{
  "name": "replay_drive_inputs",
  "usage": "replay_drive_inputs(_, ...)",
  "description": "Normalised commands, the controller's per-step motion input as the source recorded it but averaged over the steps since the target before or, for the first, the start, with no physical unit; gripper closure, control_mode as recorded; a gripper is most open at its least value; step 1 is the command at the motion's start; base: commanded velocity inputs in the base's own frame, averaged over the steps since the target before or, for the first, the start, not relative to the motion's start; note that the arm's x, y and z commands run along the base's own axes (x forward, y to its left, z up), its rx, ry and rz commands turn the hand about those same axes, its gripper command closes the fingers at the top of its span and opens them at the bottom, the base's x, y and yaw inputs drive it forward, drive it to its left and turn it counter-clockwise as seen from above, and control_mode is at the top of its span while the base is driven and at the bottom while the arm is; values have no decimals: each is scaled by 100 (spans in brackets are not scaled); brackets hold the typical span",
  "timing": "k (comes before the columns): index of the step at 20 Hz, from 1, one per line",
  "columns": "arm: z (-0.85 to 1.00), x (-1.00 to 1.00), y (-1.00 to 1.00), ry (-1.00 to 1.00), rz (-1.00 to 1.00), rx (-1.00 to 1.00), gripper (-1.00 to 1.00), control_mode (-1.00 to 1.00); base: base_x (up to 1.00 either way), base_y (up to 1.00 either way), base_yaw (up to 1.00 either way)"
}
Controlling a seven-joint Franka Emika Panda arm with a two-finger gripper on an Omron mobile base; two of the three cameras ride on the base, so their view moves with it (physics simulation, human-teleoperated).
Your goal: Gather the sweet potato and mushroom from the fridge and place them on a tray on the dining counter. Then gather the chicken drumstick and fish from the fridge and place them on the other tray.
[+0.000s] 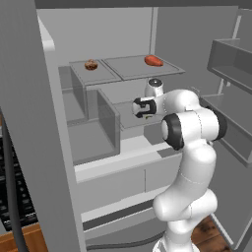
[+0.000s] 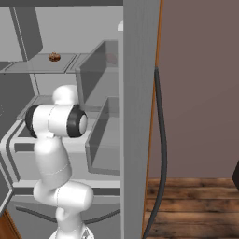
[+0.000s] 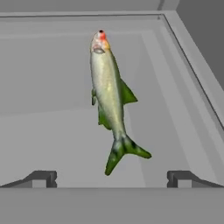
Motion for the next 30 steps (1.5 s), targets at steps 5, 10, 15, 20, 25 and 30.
replay_drive_inputs(5, -1, 38, 0, 0, 0, -1, -100, -100, 0, 0, 0)
replay_drive_inputs(10, 0, 44, 0, 1, 0, 0, -100, -100, 0, 0, 0)
replay_drive_inputs(15, -7, 38, 0, 2, 0, 0, -100, -100, 0, 0, 0)
replay_drive_inputs(20, -22, 31, 0, 4, 0, 0, -100, -100, 0, 0, 0)
replay_drive_inputs(25, -28, 21, 0, 1, 0, 0, -100, -100, 0, 0, 0)
replay_drive_inputs(30, -33, 16, 3, 1, 1, 0, 100, -100, 0, 0, 0)
